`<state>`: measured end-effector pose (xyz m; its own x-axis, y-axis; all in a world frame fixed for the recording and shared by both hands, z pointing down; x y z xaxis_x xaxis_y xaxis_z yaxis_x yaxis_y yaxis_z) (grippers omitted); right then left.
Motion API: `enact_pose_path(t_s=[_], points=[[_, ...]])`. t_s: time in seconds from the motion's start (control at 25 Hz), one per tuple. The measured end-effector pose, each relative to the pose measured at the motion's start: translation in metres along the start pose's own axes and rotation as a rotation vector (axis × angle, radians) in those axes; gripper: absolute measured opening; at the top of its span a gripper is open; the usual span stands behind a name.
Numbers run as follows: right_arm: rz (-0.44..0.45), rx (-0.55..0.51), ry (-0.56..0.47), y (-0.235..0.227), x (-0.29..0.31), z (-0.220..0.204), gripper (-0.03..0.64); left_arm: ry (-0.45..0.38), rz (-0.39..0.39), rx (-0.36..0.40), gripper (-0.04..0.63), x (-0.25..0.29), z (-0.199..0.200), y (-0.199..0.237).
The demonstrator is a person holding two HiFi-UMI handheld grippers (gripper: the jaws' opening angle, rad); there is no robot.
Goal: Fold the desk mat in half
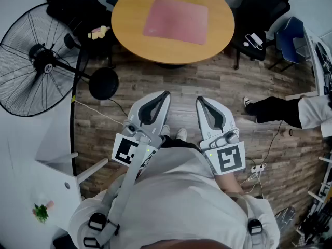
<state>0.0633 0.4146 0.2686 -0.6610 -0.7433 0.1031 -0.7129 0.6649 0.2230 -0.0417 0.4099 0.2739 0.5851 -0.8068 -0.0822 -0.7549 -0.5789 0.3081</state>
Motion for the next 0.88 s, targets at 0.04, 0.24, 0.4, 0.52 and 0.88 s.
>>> enact_pose_path(t_s=[0.04,0.24,0.4,0.52,0.88], points=[[-0.002,-0.001,-0.001,0.000,0.000,0.001,0.003,0.002,0.002,0.001,-0.003,0.000,0.000,0.000],[-0.009,-0.007,-0.002,0.003,0.002,0.002,0.003,0.003,0.000,0.006,-0.003,-0.003,0.002,0.002],[-0.010,0.013,-0.015,0.014,0.013,0.004,0.005,0.003,0.002,0.005,-0.003,-0.013,0.005,0.016],[-0.014,0.000,-0.001,0.016,0.017,0.001,0.005,0.008,0.005,0.005,-0.003,-0.018,0.005,0.025],[-0.026,0.012,-0.004,0.029,0.045,0.000,0.005,0.009,0.008,-0.014,-0.003,-0.028,0.006,0.051]])
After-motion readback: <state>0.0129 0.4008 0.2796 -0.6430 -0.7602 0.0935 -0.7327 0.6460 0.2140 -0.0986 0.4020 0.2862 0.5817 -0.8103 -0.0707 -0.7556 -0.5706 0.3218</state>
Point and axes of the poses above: the fingertips, and each gripper's own axes: x forward along the fingers, y to its left, z out of its top, the point moved 3 cm from there along -x, backward along the fingers, and after that the axes turned 11 degrees about -x, right-handed, at the moved point
